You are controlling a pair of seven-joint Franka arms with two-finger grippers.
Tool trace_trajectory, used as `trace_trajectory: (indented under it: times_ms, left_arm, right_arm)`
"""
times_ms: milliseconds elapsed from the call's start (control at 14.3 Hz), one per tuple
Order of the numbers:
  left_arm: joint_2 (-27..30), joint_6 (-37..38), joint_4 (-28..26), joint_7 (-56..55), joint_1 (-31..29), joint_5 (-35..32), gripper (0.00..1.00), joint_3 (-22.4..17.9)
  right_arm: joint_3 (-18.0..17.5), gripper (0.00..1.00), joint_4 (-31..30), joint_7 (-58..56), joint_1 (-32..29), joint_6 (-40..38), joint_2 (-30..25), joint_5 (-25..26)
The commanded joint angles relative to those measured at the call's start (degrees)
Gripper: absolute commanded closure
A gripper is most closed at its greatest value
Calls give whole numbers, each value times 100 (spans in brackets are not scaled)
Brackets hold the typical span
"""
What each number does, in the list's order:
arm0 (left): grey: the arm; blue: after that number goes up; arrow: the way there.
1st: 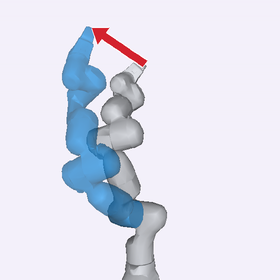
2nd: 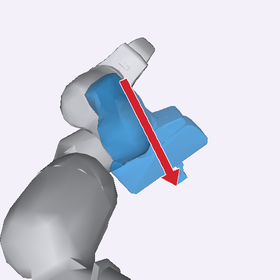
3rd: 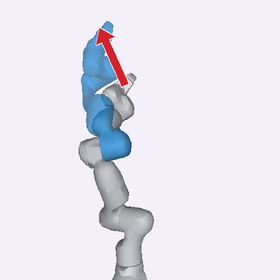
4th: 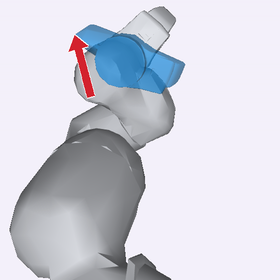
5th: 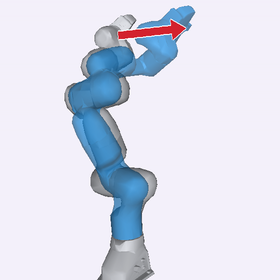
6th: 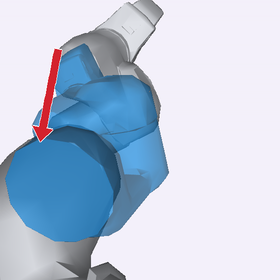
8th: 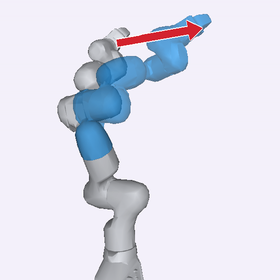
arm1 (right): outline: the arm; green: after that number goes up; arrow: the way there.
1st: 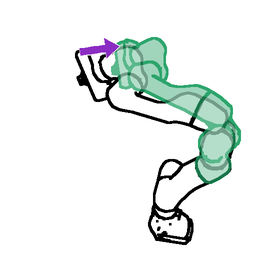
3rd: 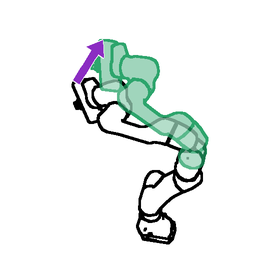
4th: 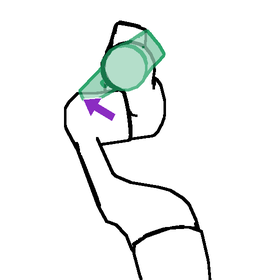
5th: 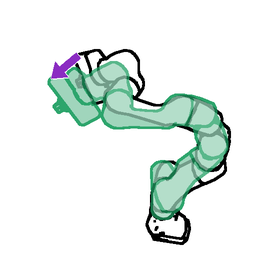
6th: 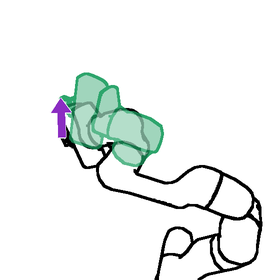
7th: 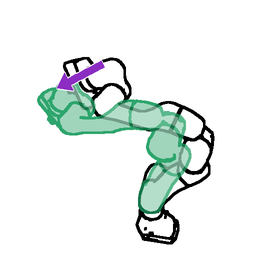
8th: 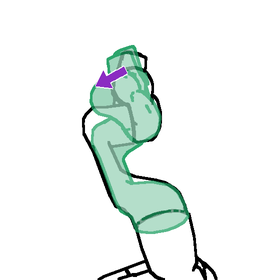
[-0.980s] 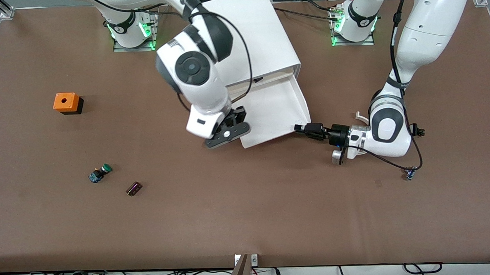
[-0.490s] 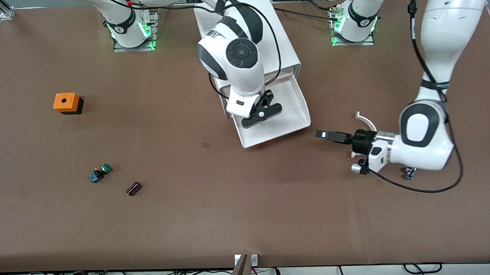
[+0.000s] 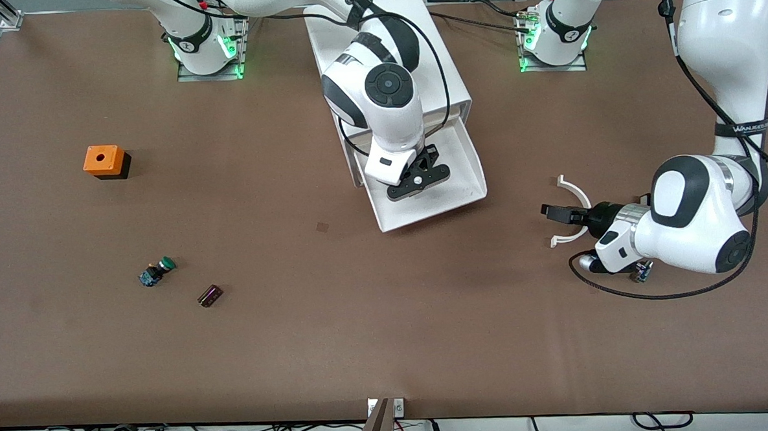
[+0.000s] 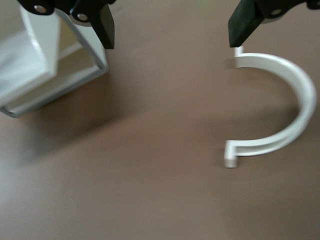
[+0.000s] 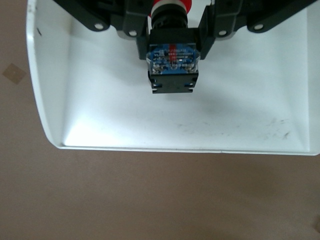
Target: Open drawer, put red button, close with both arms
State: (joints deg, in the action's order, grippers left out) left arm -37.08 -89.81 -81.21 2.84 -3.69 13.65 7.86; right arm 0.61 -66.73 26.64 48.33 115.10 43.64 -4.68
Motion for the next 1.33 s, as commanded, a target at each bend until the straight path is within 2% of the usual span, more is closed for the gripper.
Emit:
trace_trajectory:
  times_ms: [0,70,210,280,350,420,700,910,1120,1260]
  left_arm:
    - [-61,43,237,-178,132,-1307,0,-4]
    - [-184,-53,237,-170,132,-1738,0,13]
    - [-229,-186,237,-117,62,-1839,0,5]
    - [-255,-195,237,-117,53,-1831,0,-4]
    - [-282,-203,246,-117,44,-1822,0,-13]
    - [-308,-273,254,-143,18,-1822,0,-13]
    - [-343,-423,394,-178,18,-1787,0,-13]
    - [-361,-502,483,-187,18,-1760,0,5]
    - [-326,-738,448,-590,9,-1016,0,14]
    - [-273,-1186,255,-967,131,-943,0,84]
  right_arm:
    - [18,100,178,123,62,109,224,-15]
    - [18,100,178,123,53,170,233,-15]
    - [18,100,169,123,62,180,242,-15]
    - [18,85,178,114,62,180,259,-24]
    - [18,49,178,105,53,189,259,-24]
    - [35,0,178,96,53,206,251,-24]
    - [97,0,555,96,-61,127,216,-51]
    - [79,0,574,44,-508,-30,5,-59]
    - [27,0,574,-114,-1132,-390,-258,-42]
    - [97,0,556,-543,-1360,-872,-417,54]
